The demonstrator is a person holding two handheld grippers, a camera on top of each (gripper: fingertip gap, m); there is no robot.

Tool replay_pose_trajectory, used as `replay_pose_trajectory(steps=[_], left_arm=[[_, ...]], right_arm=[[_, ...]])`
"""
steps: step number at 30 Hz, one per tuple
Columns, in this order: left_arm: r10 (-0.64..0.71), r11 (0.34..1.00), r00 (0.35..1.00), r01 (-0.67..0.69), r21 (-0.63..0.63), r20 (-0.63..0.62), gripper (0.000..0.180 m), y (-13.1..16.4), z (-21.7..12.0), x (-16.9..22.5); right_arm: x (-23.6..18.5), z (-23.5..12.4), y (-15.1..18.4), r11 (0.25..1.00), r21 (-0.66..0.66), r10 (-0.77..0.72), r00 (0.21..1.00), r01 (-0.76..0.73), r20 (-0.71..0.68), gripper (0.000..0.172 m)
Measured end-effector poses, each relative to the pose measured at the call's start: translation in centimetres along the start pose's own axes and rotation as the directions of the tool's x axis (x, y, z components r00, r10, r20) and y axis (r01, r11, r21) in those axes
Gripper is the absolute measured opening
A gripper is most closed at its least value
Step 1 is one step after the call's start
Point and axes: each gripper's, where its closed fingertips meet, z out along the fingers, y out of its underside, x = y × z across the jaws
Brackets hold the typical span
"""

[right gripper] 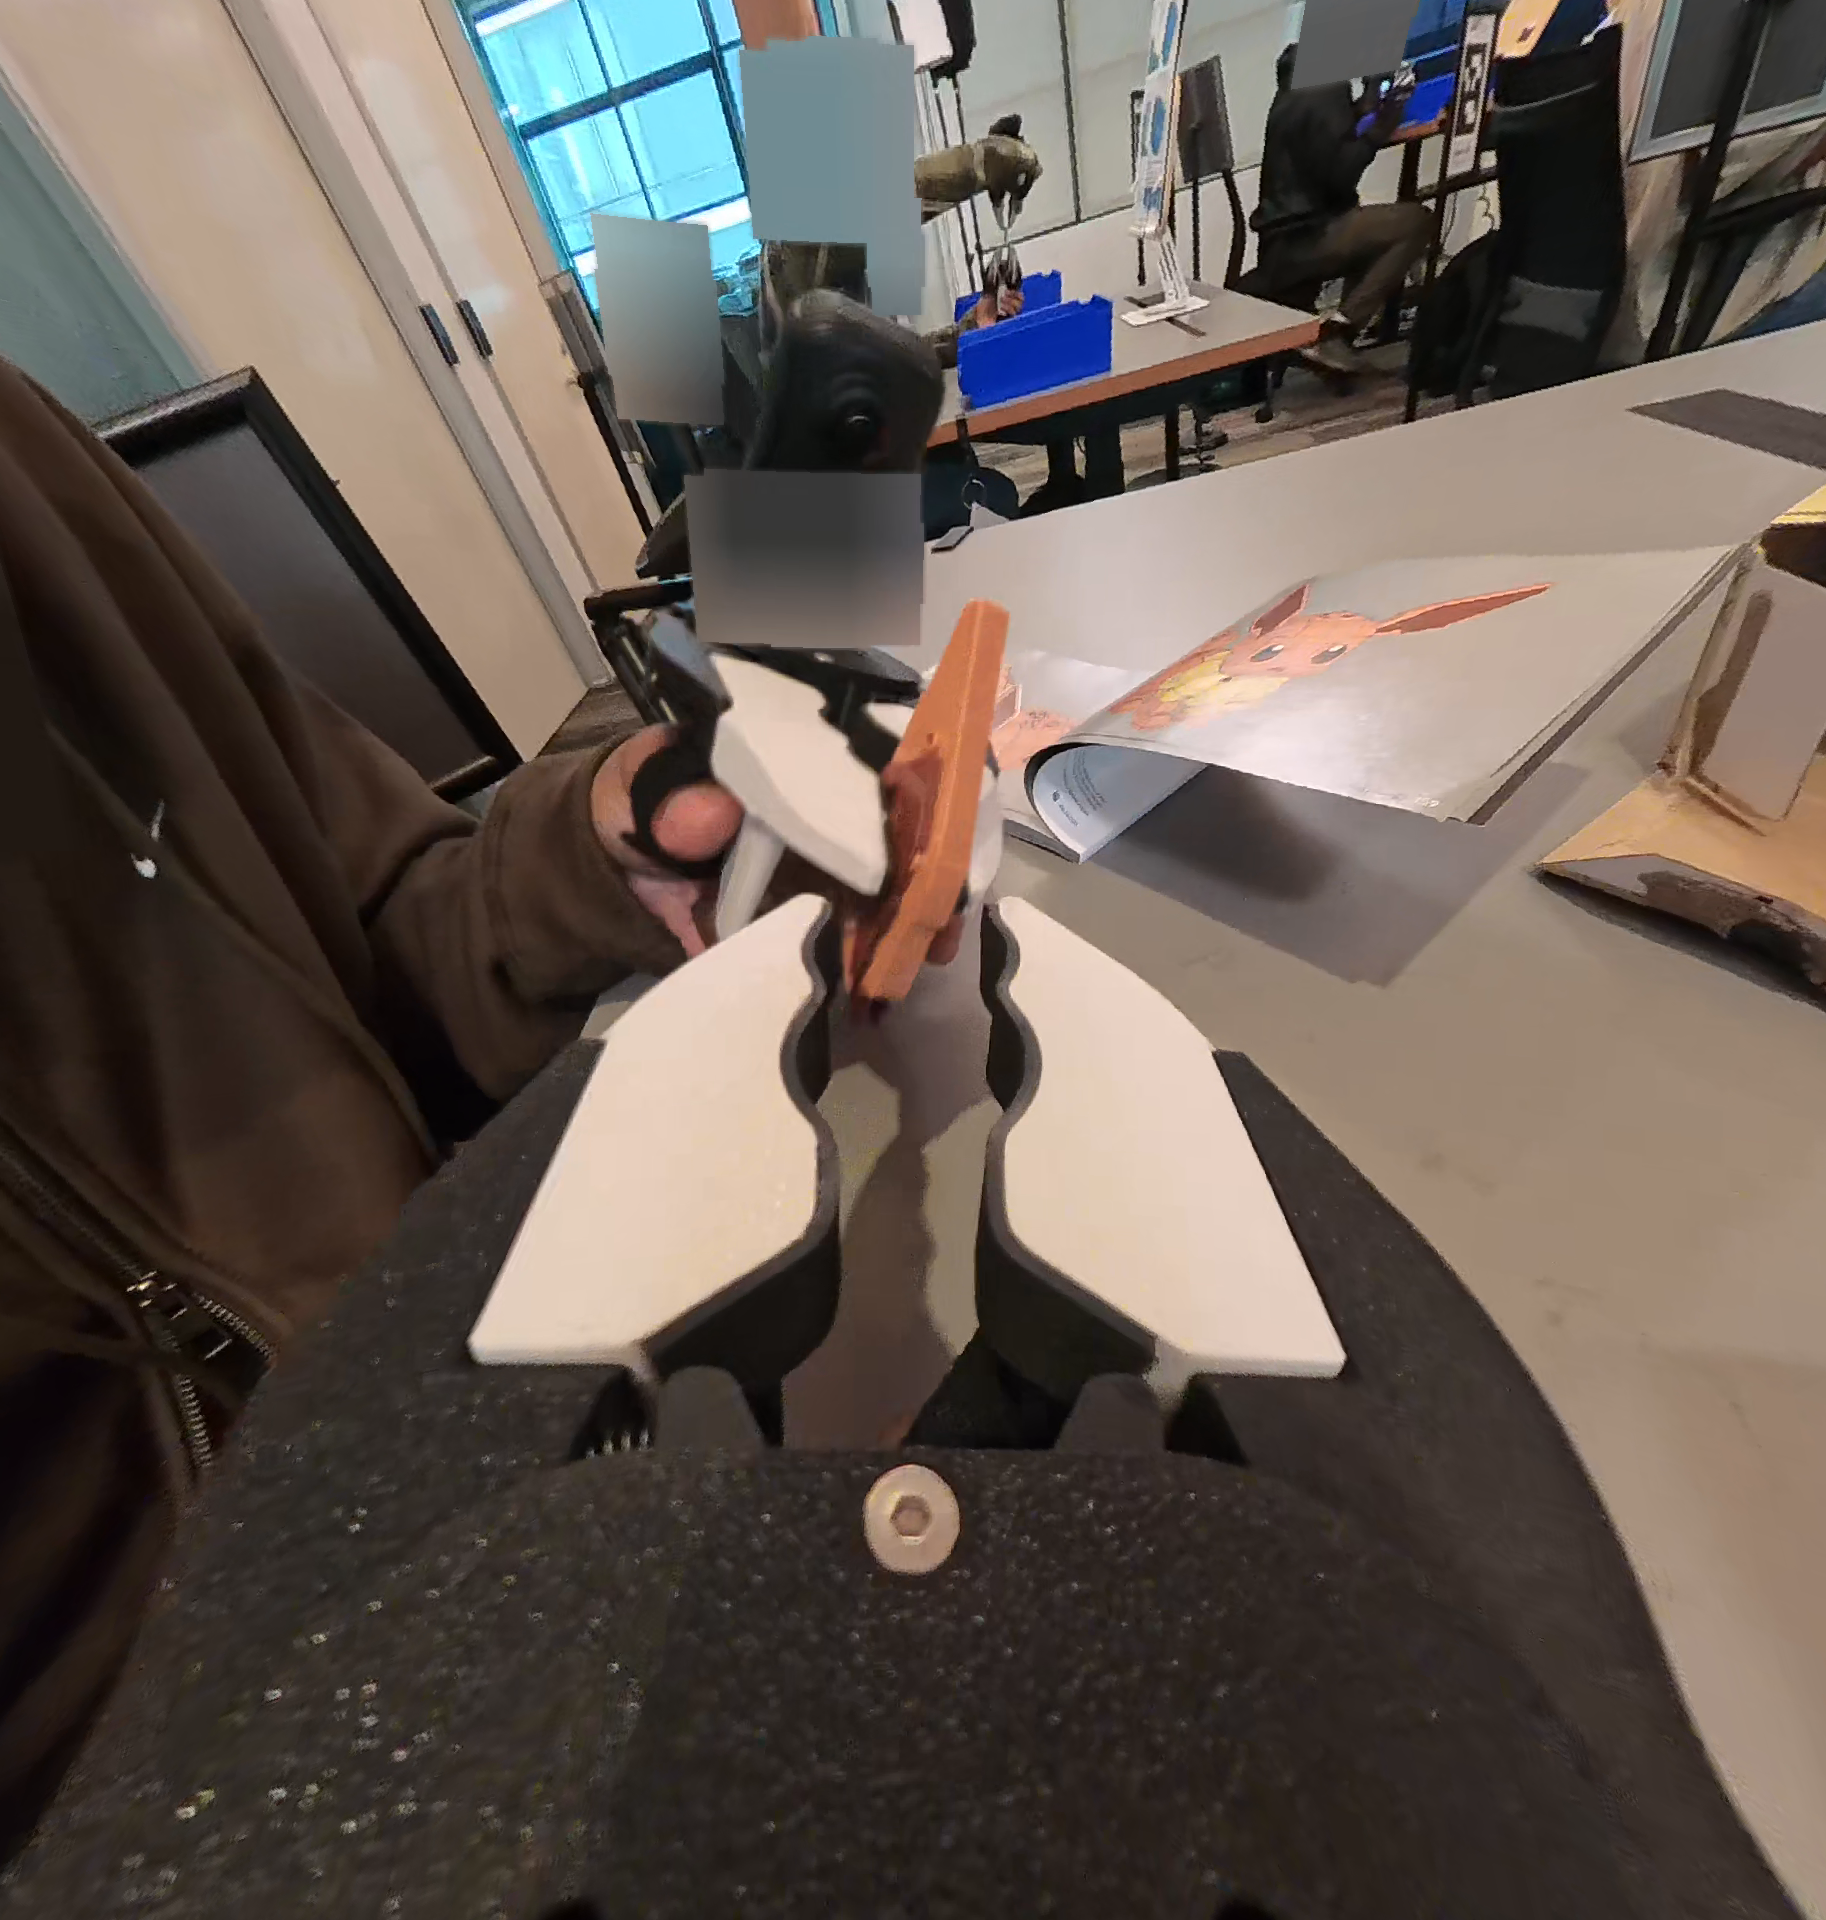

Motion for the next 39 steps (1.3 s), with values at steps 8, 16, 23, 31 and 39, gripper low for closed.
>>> replay_pose_trajectory(steps=[8,16,23,31,39], left_arm=[[-0.156,0.974,0.984,0.167,0.15,-0.082,0.016,-1.8,-0.4,-0.1],[-0.139,0.975,0.989,0.146,0.17,-0.052,0.016,-1.9,-0.2,-0.3],[-0.092,0.979,0.996,0.087,0.182,0.022,0.016,-1.9,-0.2,-0.8],[-0.12,0.962,0.992,0.107,0.25,0.035,0.016,-2.4,-0.3,-1.1],[-0.114,0.961,0.992,0.096,0.258,0.058,0.016,-2.5,-0.4,-1.3]], right_arm=[[-1.0,1.4,1.9,0.992,-0.111,-0.065,0.998,0.067,0.016,0.022],[-0.4,1.2,1.8,0.991,-0.116,-0.065,0.998,0.062,-0.024,0.007],[0.1,1.3,2.0,0.981,-0.153,-0.129,0.988,0.116,-0.08,0.007],[0.2,1.6,1.7,0.985,-0.129,-0.129,0.985,0.114,-0.112,0.006],[0.1,1.9,2.0,0.978,-0.147,-0.166,0.978,0.147,-0.129,0.005]])
